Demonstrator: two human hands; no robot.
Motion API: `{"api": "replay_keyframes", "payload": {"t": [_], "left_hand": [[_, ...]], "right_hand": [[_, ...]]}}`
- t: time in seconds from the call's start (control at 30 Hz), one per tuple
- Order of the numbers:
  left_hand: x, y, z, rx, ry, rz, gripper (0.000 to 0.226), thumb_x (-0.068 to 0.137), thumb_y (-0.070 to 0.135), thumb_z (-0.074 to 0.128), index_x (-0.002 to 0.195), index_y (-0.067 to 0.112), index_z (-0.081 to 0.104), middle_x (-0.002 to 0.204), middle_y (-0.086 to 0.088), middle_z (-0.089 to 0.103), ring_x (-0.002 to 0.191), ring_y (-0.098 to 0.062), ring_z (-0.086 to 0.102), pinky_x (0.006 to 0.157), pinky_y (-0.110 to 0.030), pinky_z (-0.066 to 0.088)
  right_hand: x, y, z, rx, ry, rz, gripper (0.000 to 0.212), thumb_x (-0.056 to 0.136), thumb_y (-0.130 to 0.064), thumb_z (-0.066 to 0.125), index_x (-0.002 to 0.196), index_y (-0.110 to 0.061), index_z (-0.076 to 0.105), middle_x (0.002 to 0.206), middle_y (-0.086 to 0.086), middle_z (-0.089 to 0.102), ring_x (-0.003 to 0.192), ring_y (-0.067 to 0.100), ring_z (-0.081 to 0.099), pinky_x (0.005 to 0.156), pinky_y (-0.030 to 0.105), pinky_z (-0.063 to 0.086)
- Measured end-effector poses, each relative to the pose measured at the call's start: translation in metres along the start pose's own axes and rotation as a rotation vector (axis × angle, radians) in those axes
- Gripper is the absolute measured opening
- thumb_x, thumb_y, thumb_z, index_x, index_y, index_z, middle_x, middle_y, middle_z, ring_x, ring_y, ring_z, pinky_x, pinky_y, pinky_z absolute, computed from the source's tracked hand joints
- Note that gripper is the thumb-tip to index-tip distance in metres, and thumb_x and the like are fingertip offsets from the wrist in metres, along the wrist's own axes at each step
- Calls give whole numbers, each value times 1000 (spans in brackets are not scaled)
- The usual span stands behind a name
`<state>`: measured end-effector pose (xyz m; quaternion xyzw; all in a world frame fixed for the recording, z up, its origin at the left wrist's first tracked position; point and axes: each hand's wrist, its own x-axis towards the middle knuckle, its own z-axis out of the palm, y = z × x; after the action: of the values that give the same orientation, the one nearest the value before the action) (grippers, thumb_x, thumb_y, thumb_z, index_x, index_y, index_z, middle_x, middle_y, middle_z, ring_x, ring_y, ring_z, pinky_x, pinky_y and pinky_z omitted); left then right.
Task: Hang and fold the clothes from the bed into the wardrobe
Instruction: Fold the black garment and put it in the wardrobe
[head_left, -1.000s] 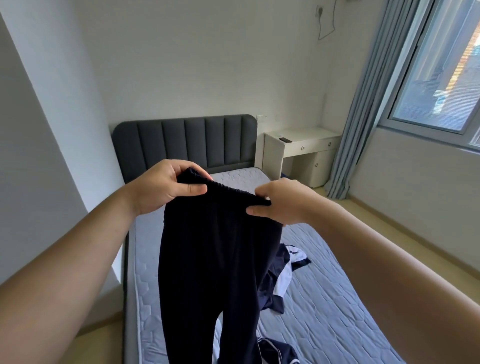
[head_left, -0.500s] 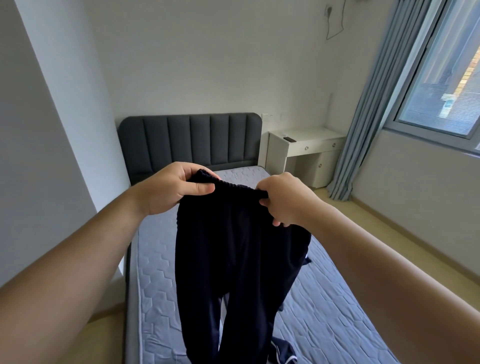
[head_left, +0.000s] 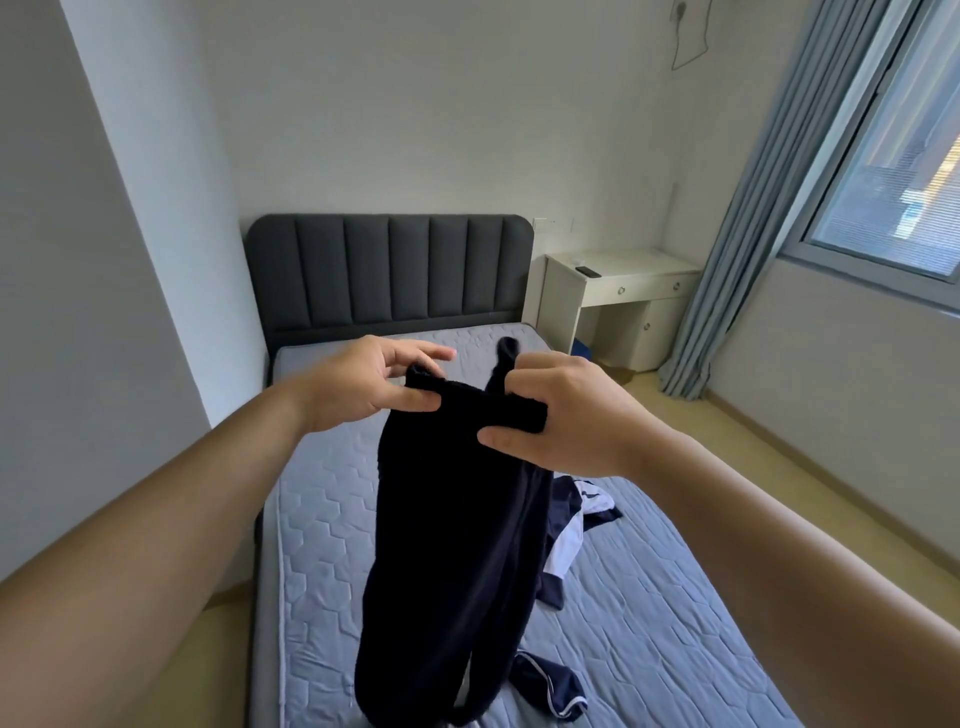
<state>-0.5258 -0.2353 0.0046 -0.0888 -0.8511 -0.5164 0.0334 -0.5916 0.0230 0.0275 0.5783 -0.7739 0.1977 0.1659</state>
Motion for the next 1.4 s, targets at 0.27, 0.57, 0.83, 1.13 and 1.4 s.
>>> {"api": "replay_keyframes", "payload": {"t": [0.27, 0.57, 0.83, 1.13, 1.4], "left_hand": [[8, -4, 13, -114, -93, 70, 16, 82, 1, 77, 93, 12, 74, 154, 15, 41, 140, 1, 38, 109, -19, 34], [10, -8, 36, -153, -122, 49, 14, 83, -5, 74, 89, 6, 67, 91, 3, 66, 87, -9, 65, 76, -18, 50], [10, 18, 28, -103, 68, 135, 13, 83, -2, 73, 88, -2, 61, 124, -17, 60, 105, -44, 60, 88, -48, 54], [12, 41, 8, 295, 75, 79, 14, 93, 40, 65, 94, 28, 57, 69, -6, 59, 58, -11, 48, 55, -21, 41], [3, 52, -24, 259, 106, 59, 26, 78, 60, 69, 91, 39, 62, 77, 10, 66, 69, -9, 61, 66, -21, 53]], "right_hand": [[-3, -7, -5, 16, 25, -136, 34, 77, -23, 79, 59, -16, 51, 62, -9, 40, 66, 15, 45, 55, 36, 46], [-9, 6, -5, 126, -11, 82, 22, 71, -13, 74, 61, -3, 56, 71, 2, 53, 63, 19, 48, 59, 40, 42], [2, 14, -21, 306, -95, 231, 9, 75, -10, 70, 68, -12, 64, 73, -4, 54, 67, 20, 53, 64, 44, 45], [20, 25, -39, 334, -209, 310, 48, 74, -61, 73, 55, -21, 53, 57, -5, 40, 52, 11, 40, 54, 32, 31], [44, 30, -45, 571, -51, 281, 61, 66, -56, 80, 87, 1, 72, 108, 4, 60, 94, 37, 60, 86, 52, 50]]}}
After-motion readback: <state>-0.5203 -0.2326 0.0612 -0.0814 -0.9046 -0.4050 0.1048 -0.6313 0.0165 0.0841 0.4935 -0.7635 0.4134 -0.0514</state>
